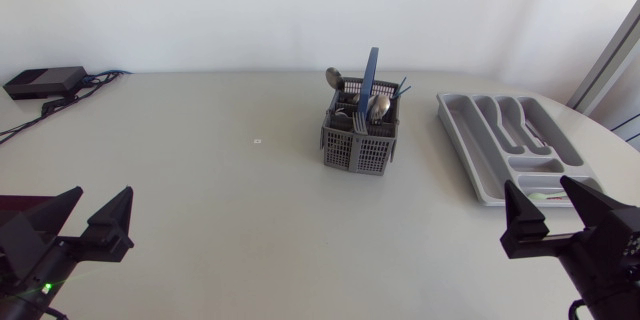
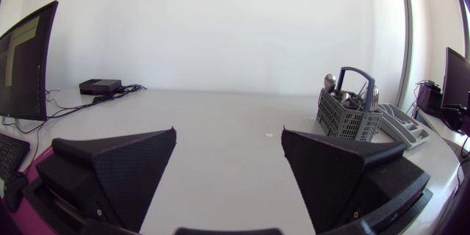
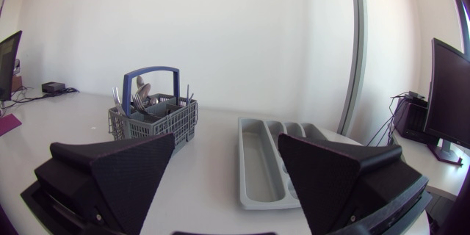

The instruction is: Sort the cutlery from the basket into the organizer compartments.

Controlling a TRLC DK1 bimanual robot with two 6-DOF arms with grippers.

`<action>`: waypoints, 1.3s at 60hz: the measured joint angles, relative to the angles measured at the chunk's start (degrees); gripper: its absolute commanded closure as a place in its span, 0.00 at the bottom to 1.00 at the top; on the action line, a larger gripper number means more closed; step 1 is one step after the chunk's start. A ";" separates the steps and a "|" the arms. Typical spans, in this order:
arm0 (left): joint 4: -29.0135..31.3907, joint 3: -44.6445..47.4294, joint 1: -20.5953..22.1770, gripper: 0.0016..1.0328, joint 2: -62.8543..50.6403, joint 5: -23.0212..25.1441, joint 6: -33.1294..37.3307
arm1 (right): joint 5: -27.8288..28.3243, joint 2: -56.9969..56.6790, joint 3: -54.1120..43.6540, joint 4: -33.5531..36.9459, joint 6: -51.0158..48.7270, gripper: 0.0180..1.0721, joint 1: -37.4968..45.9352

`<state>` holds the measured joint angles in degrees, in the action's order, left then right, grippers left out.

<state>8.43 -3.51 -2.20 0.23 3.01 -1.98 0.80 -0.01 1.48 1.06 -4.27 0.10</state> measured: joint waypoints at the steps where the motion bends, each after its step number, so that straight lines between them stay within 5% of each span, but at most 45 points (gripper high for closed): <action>1: -0.15 0.02 0.00 0.04 0.00 0.00 -0.02 | 0.00 0.00 0.00 0.00 0.02 0.04 0.00; 31: -5.81 0.00 0.02 0.07 -1.95 0.00 -1.11 | -1.11 0.02 -0.11 -3.69 0.02 0.05 0.00; 54: -11.28 -11.76 2.03 0.07 -31.02 0.00 -5.97 | -2.21 13.38 0.96 -9.97 0.02 0.05 0.00; 69: -2.71 -23.34 11.74 0.07 -46.88 -8.02 -6.34 | -2.73 27.67 5.88 -13.09 0.90 0.05 0.00; 78: 6.84 -33.83 17.03 0.06 -58.23 -9.55 1.16 | -4.87 37.73 11.45 -9.86 1.31 0.05 0.00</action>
<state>15.27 -37.34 14.83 -58.00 -6.55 -0.82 -4.08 37.71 12.93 -8.80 -2.96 0.10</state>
